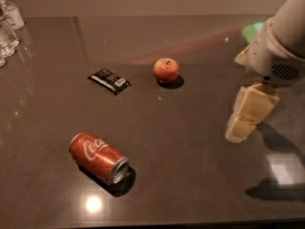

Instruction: Pick coke can

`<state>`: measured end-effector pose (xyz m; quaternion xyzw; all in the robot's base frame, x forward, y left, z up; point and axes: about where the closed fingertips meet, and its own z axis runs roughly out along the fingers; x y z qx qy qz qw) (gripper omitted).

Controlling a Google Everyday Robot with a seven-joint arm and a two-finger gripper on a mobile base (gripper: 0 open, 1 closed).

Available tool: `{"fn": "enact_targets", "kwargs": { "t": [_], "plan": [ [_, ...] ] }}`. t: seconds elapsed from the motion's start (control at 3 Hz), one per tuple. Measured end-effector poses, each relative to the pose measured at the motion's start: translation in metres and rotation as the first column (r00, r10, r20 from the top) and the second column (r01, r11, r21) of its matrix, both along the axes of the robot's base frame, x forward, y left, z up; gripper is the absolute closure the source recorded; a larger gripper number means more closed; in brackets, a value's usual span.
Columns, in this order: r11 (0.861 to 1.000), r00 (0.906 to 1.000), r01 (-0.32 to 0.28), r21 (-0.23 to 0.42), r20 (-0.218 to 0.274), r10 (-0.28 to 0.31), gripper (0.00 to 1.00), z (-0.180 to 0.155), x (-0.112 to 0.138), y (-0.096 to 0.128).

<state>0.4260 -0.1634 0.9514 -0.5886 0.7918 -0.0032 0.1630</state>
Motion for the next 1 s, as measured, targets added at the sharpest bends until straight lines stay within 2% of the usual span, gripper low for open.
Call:
{"fn": "enact_targets", "kwargs": {
  "t": [0.67, 1.0],
  "plan": [
    [0.997, 0.9972, 0.064, 0.049, -0.042, -0.062, 0.00, -0.017, -0.011, 0.066],
    [0.993, 0.9928, 0.104, 0.061, -0.066, -0.100, 0.00, -0.023, -0.017, 0.102]
  ]
}}
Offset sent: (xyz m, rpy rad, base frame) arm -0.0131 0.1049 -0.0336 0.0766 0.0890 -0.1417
